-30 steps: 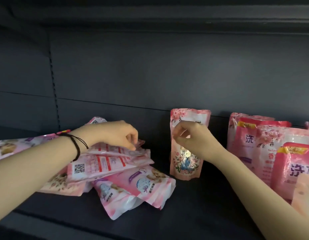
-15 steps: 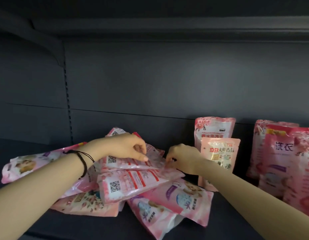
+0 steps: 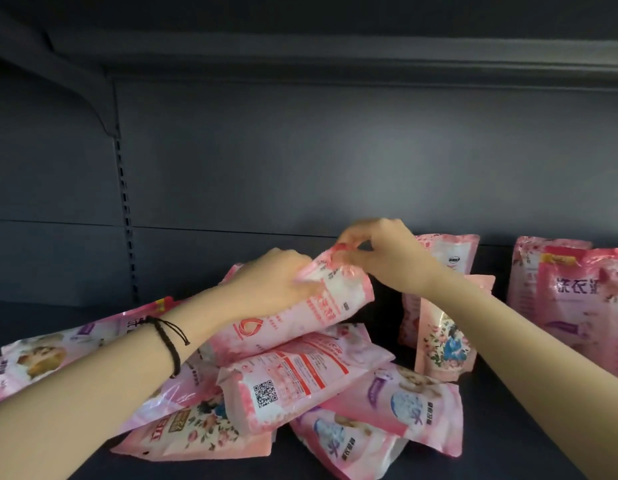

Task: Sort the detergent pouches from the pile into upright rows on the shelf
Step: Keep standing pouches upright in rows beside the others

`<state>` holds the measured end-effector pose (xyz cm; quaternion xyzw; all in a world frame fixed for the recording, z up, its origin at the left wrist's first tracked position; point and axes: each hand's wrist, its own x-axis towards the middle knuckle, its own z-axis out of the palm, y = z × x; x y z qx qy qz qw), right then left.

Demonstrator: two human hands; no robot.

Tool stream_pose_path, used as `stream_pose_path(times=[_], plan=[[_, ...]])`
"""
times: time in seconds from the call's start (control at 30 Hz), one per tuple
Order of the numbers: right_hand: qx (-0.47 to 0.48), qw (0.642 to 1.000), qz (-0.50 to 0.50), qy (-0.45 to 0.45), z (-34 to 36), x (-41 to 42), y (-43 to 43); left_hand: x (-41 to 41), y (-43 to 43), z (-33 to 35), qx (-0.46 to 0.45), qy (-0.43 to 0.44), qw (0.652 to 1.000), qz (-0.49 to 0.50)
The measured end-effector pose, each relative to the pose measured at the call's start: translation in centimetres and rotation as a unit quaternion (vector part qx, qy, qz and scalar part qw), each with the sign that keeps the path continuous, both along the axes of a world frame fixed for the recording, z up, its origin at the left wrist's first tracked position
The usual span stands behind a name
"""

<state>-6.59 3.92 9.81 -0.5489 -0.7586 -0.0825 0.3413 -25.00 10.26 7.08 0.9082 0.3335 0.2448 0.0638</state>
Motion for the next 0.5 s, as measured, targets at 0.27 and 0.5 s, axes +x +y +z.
stream_pose_path(times=[0.27,0.5], plan=[[0.006,0.910,-0.026,0.413,-2.3,1.0,0.5,-2.9,2.5,1.0,-0.176,-0.260,0.949,-0.018],[-0.160,0.847,0.009,0.507,-4.8,0.6,1.3,-2.4,2.2,2.4,-0.205,-0.402,0.891,-0.045]])
